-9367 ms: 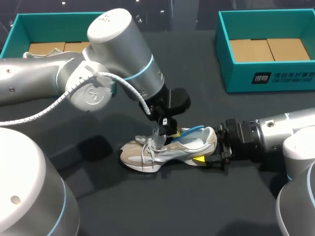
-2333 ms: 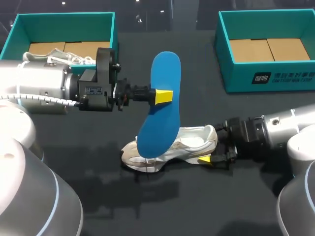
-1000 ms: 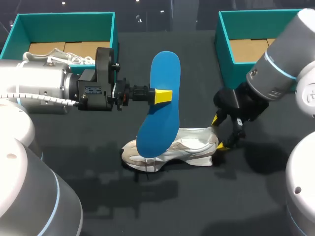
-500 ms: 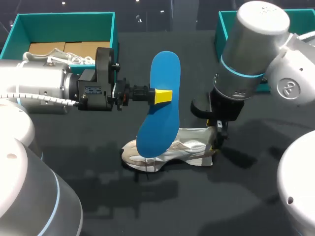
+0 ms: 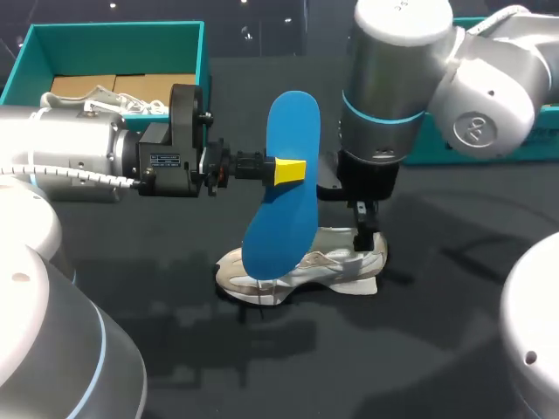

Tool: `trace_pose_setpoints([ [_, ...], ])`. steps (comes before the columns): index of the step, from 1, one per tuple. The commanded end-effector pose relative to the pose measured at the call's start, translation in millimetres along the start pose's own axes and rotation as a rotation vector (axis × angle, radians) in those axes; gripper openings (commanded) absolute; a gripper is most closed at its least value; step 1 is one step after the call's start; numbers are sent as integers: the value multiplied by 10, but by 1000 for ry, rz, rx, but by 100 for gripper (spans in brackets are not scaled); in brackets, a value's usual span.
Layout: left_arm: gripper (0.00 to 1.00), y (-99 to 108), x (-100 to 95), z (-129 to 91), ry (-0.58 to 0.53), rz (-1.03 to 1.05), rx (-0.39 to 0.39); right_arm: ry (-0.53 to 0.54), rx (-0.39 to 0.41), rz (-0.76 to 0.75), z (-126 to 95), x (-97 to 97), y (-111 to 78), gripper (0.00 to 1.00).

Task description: Take the shoe out of the shoebox, open the shoe tongue, remove and reinsert the insole, then place the shoe into the shoebox

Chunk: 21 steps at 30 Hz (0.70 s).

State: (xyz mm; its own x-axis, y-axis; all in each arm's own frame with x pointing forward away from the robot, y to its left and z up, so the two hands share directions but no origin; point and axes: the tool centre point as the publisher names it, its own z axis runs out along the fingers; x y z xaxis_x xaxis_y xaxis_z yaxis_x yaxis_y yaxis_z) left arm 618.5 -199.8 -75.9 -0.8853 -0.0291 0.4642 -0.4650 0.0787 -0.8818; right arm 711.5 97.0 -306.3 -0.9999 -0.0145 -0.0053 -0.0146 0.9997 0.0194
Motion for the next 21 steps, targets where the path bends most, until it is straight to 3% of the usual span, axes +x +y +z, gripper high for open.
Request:
trace_pose_setpoints([
  [1, 0, 5, -8, 20, 0, 0, 1, -5, 42, -6, 105, -91, 134, 100],
  [7, 0, 5, -8, 20, 0, 0, 1, -39, 46, -23, 210, -203, 241, 98],
  [11, 0, 5, -8, 20, 0, 0, 1, -44, 32, -27, 332, -262, 283, 86],
  [14, 0, 5, -8, 20, 0, 0, 1, -35, 19, -26, 416, -290, 308, 69],
  [21, 0, 5, -8, 20, 0, 0, 1, -5, 15, -26, 587, -303, 357, 64],
])
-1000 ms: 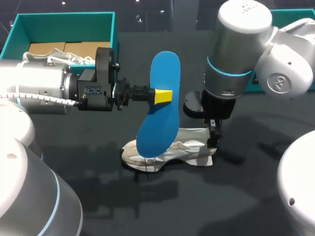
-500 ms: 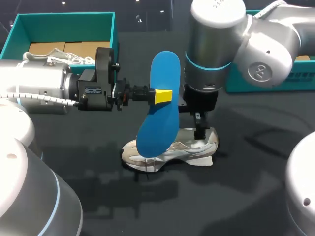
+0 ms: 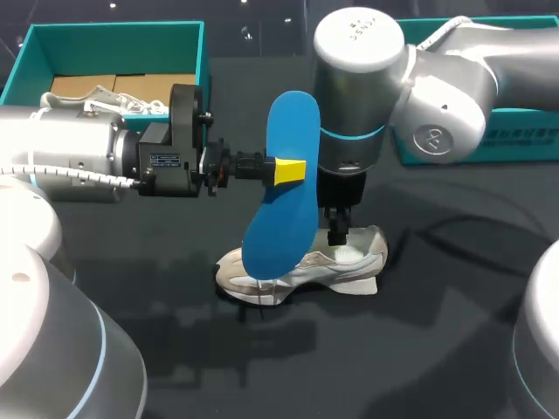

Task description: Take the shoe out of the shoebox, open the shoe tongue, remove and reinsert the insole, then place the shoe into the shoebox

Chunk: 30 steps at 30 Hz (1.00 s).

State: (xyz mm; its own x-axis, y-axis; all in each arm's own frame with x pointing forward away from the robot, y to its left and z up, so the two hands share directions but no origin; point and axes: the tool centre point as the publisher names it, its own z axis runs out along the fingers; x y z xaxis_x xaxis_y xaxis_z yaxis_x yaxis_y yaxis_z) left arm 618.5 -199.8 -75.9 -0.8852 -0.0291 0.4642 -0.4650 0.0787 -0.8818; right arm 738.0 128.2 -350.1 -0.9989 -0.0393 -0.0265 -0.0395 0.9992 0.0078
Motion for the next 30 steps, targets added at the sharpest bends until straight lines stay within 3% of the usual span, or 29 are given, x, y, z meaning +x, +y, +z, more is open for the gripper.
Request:
trace_pose_setpoints([
  [1, 0, 5, -8, 20, 0, 0, 1, 21, 3, -2, 166, -30, 60, 63],
  [15, 0, 5, -8, 20, 0, 0, 1, 73, -18, 6, 380, 44, 74, 45],
  [17, 0, 5, -8, 20, 0, 0, 1, 80, -18, 5, 400, 49, 80, 28],
  [18, 0, 5, -8, 20, 0, 0, 1, 81, -18, 5, 405, 54, 82, 0],
  [23, 0, 5, -8, 20, 0, 0, 1, 84, -12, 4, 369, 84, 66, 0],
  [30, 0, 5, -8, 20, 0, 0, 1, 69, -7, 41, 127, 167, -12, 0],
])
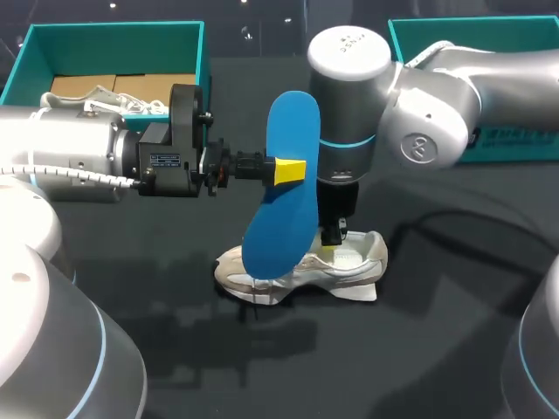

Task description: Take the shoe out of the shoebox, open the shoe tongue, remove and reinsert the insole, then place the shoe into the shoebox

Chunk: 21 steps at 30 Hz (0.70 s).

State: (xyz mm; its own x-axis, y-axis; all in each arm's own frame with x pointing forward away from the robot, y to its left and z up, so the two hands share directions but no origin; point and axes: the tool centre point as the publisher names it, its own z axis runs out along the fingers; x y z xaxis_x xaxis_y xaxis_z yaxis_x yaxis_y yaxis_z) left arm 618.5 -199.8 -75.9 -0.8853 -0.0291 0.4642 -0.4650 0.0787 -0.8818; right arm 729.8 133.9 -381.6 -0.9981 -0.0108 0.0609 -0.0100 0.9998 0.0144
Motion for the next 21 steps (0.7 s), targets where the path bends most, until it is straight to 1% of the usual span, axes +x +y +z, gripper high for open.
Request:
trace_pose_setpoints([
  [1, 0, 5, -8, 20, 0, 0, 1, -20, -4, 21, -218, 107, -81, 0],
  [4, 0, 5, -8, 20, 0, 0, 1, -21, -12, 54, -328, 161, -109, 0],
  [5, 0, 5, -8, 20, 0, 0, 1, -15, -22, 88, -359, 180, -121, 0],
  [7, 0, 5, -8, 20, 0, 0, 1, -8, -96, 142, -415, 227, -146, 0],
  [8, 0, 5, -8, 20, 0, 0, 1, -10, -116, 152, -449, 264, -151, 0],
  [21, 0, 5, -8, 20, 0, 0, 1, -10, -116, 152, -449, 264, -151, 0],
])
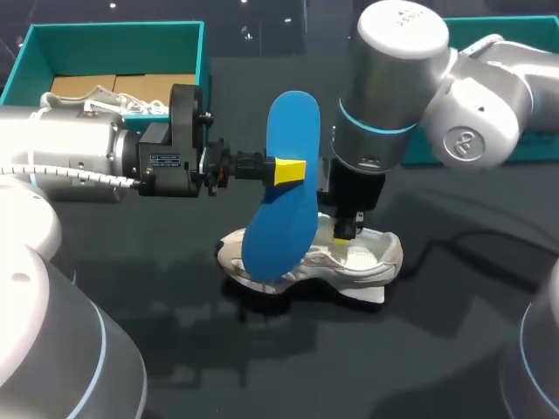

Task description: Take the shoe out of the shoebox, open the shoe tongue, remove and reinsert the insole, then place the shoe into the shoebox

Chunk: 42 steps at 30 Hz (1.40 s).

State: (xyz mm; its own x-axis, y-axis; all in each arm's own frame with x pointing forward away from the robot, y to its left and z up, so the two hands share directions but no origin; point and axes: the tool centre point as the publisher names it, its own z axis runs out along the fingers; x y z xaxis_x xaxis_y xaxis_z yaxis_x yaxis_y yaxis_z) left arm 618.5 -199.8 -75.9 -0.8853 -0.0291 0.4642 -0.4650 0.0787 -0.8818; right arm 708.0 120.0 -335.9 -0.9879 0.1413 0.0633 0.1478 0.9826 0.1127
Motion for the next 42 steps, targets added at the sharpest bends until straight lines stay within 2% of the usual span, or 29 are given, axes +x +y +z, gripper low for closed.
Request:
trace_pose_setpoints([
  [1, 0, 5, -8, 19, 0, 0, 1, -2, -8, 0, -6, 14, -23, 0],
  [3, 0, 5, -8, 19, 0, 0, 1, -2, -8, 0, -6, 14, -23, 0],
  [4, 0, 5, -8, 19, 0, 0, 1, -9, -14, 47, -3, 23, -17, 0],
  [9, 0, 5, -8, 19, 0, 0, 1, 12, 32, 370, -26, 68, 3, 0],
  [12, 0, 5, -8, 19, 0, 0, 1, -12, 6, 532, -54, 111, -18, 0],
  [13, 0, 5, -8, 19, 0, 0, 1, -20, 2, 638, -59, 135, -32, 0],
  [15, 0, 5, -8, 19, 0, 0, 1, 1, -20, 763, -47, 176, -59, 0],
  [16, 0, 5, -8, 19, 0, 0, 1, -24, -16, 767, -35, 205, -53, 0],
  [28, 0, 5, -8, 19, 0, 0, 1, -24, -16, 767, -35, 205, -53, 0],
  [31, 0, 5, -8, 19, 0, 0, 1, -27, 20, 1045, 13, 184, -25, 0],
  [33, 0, 5, -8, 19, 0, 0, 1, -37, 29, 1133, 34, 204, 11, 0],
  [34, 0, 5, -8, 19, 0, 0, 1, -57, 55, 1156, 48, 219, 46, 0],
  [38, 0, 5, -8, 19, 0, 0, 1, -103, 47, 1253, 45, 270, 113, 0],
  [42, 0, 5, -8, 19, 0, 0, 1, -103, 30, 1317, 59, 269, 141, 0],
])
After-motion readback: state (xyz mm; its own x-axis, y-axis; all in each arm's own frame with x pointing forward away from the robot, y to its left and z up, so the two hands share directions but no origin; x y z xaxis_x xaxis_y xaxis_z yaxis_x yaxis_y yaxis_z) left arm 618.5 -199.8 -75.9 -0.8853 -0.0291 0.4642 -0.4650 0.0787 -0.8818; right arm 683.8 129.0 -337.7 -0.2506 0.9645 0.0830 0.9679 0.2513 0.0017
